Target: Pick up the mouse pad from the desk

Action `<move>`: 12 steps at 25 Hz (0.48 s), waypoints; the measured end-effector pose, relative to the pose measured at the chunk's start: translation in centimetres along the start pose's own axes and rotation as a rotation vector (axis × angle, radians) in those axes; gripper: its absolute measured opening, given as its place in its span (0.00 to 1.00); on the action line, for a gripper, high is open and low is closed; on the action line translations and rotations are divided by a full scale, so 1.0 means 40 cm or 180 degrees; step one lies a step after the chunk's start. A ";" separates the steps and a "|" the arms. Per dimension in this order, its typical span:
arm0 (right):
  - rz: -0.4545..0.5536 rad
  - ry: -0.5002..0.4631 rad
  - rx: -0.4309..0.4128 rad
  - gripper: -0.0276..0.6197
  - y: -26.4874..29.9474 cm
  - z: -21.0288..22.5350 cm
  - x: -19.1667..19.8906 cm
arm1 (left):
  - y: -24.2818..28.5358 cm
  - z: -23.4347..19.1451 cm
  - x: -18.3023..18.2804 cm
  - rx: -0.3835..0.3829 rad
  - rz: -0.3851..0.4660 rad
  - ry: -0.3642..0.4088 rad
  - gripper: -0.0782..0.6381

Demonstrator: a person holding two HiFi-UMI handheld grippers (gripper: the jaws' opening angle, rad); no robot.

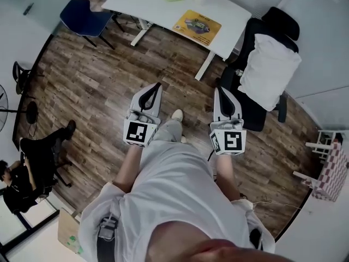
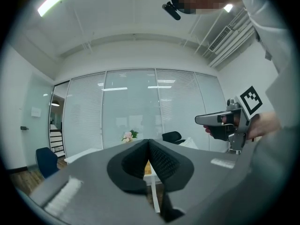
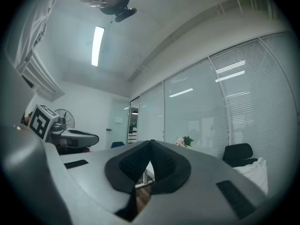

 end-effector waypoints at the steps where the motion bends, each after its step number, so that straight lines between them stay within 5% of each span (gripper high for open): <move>1: 0.0000 -0.0006 -0.0009 0.04 0.014 0.005 0.001 | 0.011 -0.011 0.004 -0.0019 0.0010 -0.0011 0.09; 12: -0.0078 -0.0168 -0.0056 0.04 0.329 0.130 0.007 | 0.247 -0.214 0.039 -0.0172 0.0098 -0.0090 0.09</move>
Point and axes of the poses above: the fingertips, and each gripper's own axes: y forward along the fingers, z to its right, x out of its underside, the point moved 9 cm from there along -y, backward along the fingers, and after that the axes turned 14 degrees about x, right-handed, at the moved point
